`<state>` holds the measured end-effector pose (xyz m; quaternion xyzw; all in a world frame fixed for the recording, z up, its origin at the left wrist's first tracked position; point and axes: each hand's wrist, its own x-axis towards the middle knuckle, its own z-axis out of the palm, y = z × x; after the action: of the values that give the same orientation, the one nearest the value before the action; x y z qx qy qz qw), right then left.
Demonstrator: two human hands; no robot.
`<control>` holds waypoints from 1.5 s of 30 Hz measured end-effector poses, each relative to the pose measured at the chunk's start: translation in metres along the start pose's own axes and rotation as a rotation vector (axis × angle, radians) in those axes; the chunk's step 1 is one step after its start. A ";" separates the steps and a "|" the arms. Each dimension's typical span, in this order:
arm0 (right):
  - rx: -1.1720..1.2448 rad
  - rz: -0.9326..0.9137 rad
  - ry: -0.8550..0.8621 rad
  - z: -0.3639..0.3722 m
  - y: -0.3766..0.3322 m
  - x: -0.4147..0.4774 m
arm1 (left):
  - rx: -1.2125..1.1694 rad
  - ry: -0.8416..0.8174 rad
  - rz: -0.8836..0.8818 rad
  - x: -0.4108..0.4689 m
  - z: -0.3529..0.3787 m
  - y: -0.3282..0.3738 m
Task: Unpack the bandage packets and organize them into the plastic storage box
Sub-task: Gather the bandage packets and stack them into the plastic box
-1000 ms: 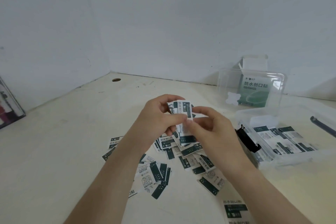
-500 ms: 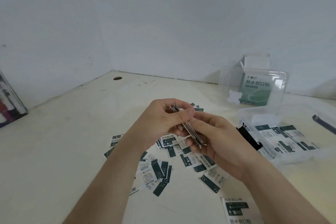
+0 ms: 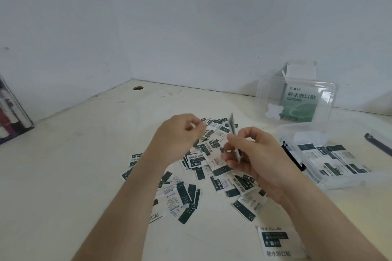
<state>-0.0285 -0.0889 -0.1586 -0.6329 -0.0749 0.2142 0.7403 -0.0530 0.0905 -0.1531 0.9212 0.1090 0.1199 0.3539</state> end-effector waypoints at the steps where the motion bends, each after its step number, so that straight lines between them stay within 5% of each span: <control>1: -0.006 -0.005 0.046 0.000 0.001 0.001 | 0.176 -0.063 0.002 -0.001 0.002 -0.002; 7: -0.015 -0.043 0.177 -0.002 0.001 0.005 | 0.444 -0.270 0.061 -0.002 0.025 0.006; 17: -0.243 -0.169 0.194 0.000 0.007 0.003 | -0.185 0.053 -0.043 -0.003 0.002 0.009; 30: -0.619 -0.433 0.139 0.011 0.019 0.003 | -0.400 0.063 0.048 -0.009 0.016 0.024; 35: -0.417 -0.326 0.124 0.010 0.013 0.000 | -0.566 -0.061 0.015 -0.011 0.015 0.027; 39: 0.090 -0.161 0.034 0.004 0.005 -0.001 | -0.722 -0.145 0.083 -0.012 0.012 0.023; 45: 0.437 -0.032 -0.032 0.003 0.003 0.001 | -0.332 0.118 0.220 -0.010 0.024 0.025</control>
<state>-0.0296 -0.0852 -0.1611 -0.4527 -0.0488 0.2235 0.8618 -0.0522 0.0544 -0.1549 0.8479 0.0069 0.2280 0.4785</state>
